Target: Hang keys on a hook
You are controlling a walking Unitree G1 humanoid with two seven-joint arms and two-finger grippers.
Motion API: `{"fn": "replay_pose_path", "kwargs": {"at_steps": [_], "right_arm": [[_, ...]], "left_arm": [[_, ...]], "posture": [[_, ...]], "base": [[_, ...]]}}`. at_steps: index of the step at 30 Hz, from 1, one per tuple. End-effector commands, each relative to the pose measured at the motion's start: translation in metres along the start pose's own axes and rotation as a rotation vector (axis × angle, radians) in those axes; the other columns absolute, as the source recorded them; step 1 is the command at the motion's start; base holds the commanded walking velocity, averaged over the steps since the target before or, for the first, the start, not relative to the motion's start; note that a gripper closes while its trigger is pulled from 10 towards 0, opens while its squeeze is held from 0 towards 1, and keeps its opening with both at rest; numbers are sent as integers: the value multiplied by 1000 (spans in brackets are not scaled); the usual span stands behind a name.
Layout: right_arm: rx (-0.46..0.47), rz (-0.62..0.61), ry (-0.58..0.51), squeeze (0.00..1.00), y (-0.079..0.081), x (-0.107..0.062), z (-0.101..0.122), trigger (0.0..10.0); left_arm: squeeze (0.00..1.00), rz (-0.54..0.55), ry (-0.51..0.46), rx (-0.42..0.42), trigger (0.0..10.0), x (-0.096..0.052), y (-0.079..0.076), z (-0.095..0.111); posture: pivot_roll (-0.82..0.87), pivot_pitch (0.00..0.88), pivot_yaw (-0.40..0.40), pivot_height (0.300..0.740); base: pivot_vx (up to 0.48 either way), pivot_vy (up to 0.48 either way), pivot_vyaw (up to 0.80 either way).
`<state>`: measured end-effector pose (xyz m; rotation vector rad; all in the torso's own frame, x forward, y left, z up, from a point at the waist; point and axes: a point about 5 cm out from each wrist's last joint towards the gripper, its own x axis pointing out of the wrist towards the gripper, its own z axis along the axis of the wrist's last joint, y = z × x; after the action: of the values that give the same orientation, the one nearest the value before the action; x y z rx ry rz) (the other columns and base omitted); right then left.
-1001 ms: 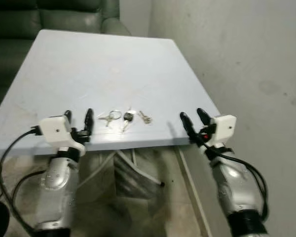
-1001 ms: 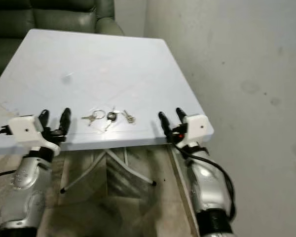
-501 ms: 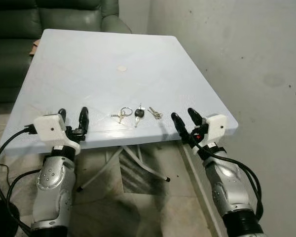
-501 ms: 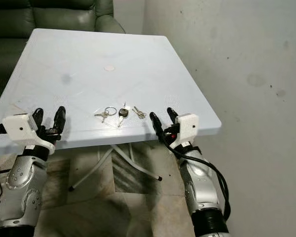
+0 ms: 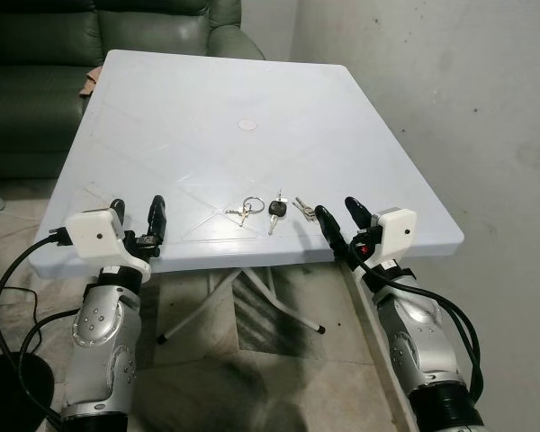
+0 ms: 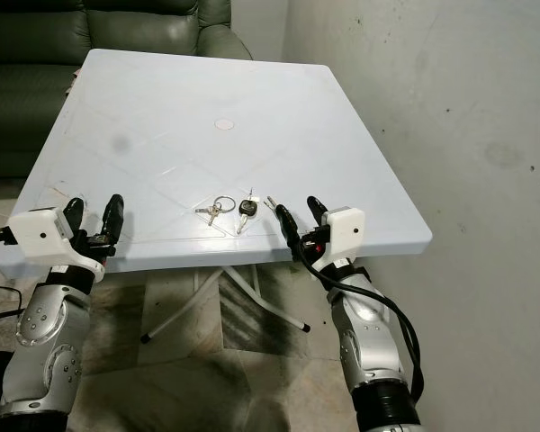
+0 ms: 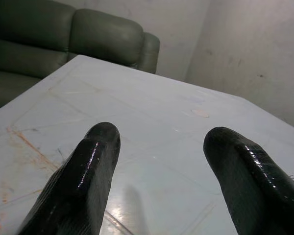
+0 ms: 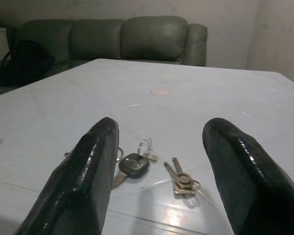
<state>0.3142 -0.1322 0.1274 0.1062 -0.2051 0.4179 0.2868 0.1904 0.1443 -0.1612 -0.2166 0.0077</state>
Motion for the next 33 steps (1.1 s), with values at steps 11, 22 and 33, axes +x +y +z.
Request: {"fn": "replay_pose_path", "kwargs": {"at_steps": [11,22,33], "right_arm": [[-7,5,-13,0,-1,0,5,10000],[-6,8,-11,0,-1,0,5,10000],[-25,-74,53,0,-6,3,1,10000]], "left_arm": [[0,-3,9,0,10000,0,-1,-1],[0,3,9,4,10000,0,0,-1],[0,-26,30,47,10000,1,-6,-2]], "posture": [[-69,87,-98,740],[-70,89,-99,740],[-72,100,-97,740]], "base": [[0,402,0],[0,339,0],[0,0,0]]}}
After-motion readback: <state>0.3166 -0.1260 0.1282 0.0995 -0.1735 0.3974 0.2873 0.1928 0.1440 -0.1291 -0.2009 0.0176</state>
